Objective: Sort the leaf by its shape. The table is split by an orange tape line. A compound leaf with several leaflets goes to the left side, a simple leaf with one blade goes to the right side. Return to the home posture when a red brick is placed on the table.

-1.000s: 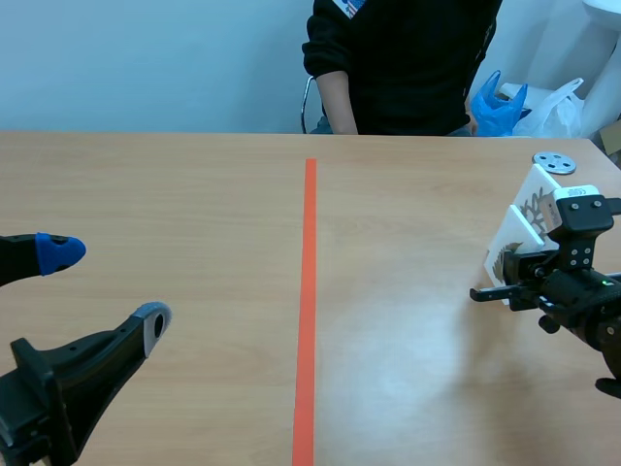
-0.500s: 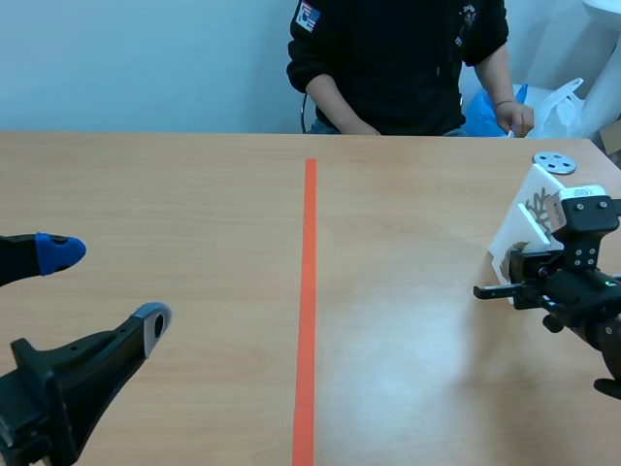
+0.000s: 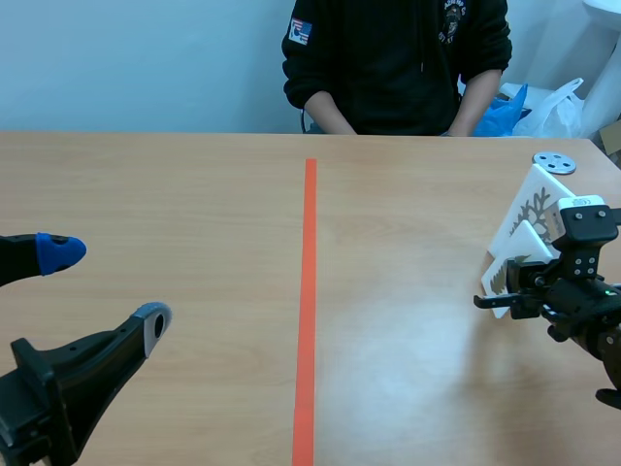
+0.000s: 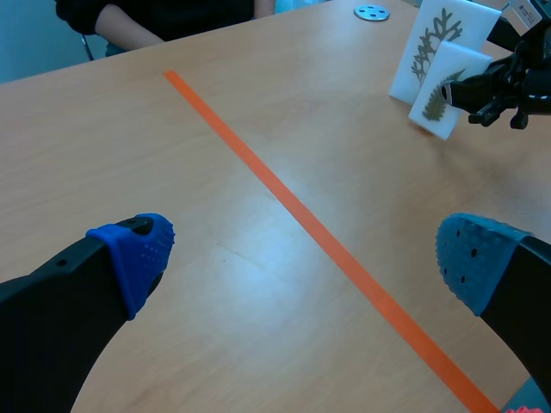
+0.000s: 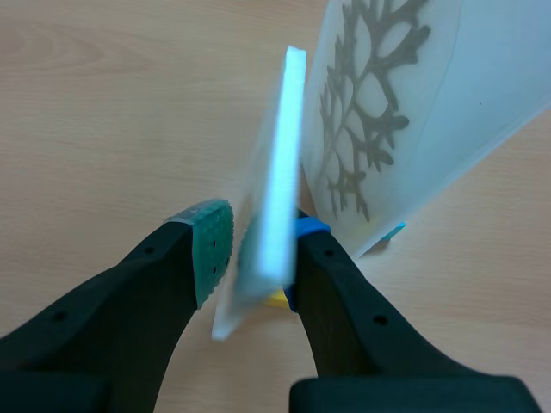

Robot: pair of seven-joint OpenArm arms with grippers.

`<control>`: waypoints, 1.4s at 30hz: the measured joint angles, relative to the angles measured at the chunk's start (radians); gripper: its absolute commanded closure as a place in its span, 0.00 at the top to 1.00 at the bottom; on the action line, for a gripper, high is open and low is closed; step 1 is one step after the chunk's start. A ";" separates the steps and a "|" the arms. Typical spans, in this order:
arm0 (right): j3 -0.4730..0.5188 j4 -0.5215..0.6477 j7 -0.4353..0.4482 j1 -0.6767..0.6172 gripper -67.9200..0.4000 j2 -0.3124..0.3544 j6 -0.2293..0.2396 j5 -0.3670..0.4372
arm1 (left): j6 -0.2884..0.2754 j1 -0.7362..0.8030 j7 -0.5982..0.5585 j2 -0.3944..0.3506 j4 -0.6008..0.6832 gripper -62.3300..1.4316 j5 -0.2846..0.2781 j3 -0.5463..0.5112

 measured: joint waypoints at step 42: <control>0.178 0.616 -0.210 -0.184 0.37 0.043 0.206 0.200 | 0.000 0.000 0.000 0.000 0.000 1.00 0.000 0.000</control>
